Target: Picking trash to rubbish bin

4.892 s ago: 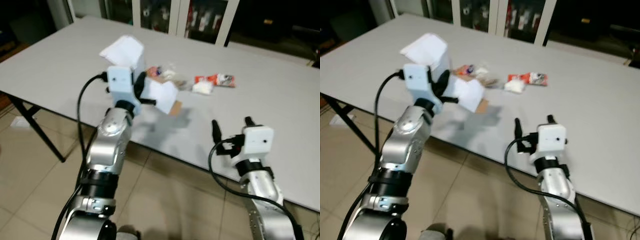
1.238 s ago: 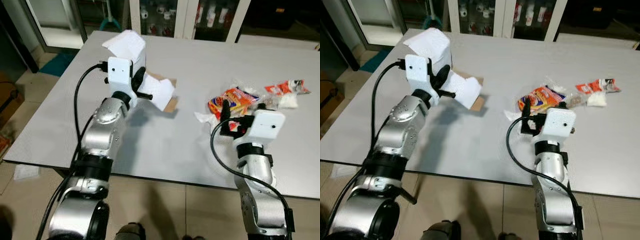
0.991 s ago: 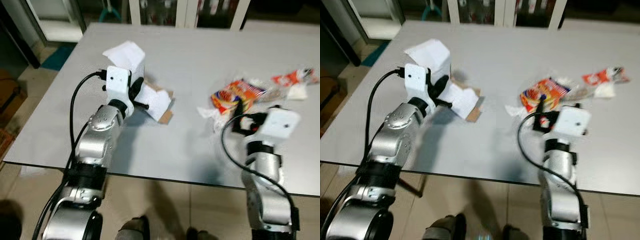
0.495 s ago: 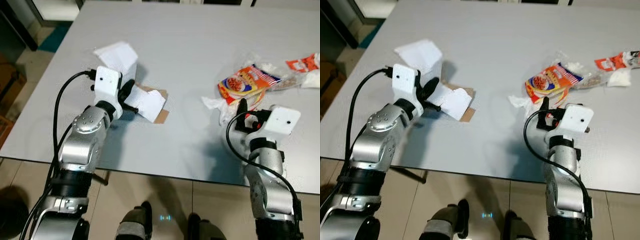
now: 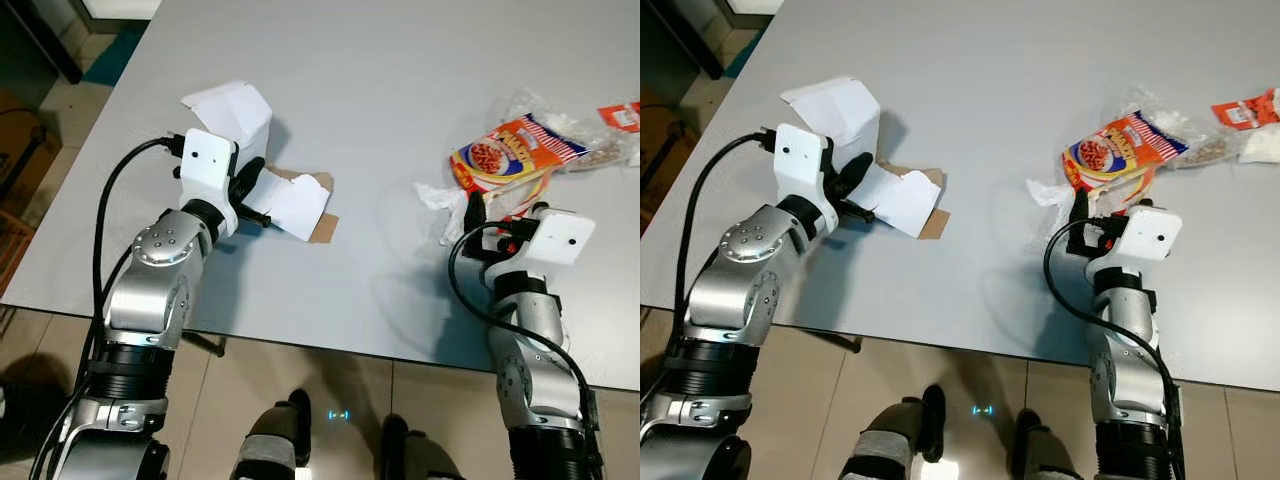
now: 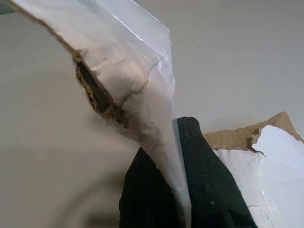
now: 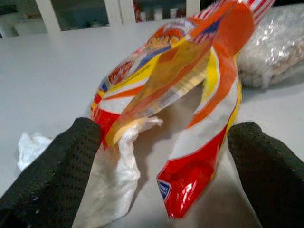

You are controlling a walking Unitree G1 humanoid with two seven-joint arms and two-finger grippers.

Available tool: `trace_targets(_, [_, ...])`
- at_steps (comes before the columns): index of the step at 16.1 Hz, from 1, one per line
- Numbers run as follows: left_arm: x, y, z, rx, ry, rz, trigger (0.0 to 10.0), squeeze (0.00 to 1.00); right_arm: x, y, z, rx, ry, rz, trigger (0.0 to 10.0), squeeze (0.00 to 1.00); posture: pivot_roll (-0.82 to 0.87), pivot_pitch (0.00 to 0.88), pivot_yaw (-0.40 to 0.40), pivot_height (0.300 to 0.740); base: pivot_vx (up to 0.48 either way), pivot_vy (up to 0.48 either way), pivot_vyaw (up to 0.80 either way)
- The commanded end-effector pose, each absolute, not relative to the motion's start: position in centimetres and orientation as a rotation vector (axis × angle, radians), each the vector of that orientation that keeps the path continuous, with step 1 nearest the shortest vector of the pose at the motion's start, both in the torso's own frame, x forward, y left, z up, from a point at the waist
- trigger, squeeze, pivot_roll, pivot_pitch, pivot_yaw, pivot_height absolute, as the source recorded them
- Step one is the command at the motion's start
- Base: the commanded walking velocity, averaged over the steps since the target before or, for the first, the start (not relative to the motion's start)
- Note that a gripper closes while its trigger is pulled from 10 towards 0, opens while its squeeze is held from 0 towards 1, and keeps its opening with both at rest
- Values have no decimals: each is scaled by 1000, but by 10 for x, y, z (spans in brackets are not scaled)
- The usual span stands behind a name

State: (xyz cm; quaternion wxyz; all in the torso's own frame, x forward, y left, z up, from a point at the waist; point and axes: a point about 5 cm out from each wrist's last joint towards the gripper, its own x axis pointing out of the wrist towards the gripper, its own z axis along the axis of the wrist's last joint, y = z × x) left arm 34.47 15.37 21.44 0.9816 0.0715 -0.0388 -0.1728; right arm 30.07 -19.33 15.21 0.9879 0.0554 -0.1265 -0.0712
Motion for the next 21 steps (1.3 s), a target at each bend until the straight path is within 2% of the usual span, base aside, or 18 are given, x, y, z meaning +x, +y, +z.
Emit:
trace_targets(1, [341,157,214,155,-69,-360,0,0,299,-197,143,141,-238,-151,10000,0,425,332,92,740,0,0,0])
trace_targets(7, [334,164,215,186,-49,-368,0,0,316,-201,133,195,-242,-131,10000,0,459,343,109,740,0,0,0])
trace_targets(8, [333,164,216,186,-50,-367,0,0,321,-201,133,220,-244,-127,8588,0,483,341,117,740,0,0,0])
trace_targets(9, [333,164,216,186,-50,-368,0,0,325,-201,131,241,-240,-121,1137,0,492,340,118,740,0,0,0])
trace_targets(10, [332,163,217,188,-50,-373,0,0,329,-198,129,265,-236,-106,0,0,502,340,115,740,0,0,0])
trace_targets(15, [329,167,220,204,-56,-368,0,0,345,-188,127,324,-224,-54,0,0,527,347,110,740,0,0,0])
trace_targets(21, [328,166,220,201,-54,-368,0,0,348,-186,120,341,-219,-56,0,0,531,344,112,740,0,0,0])
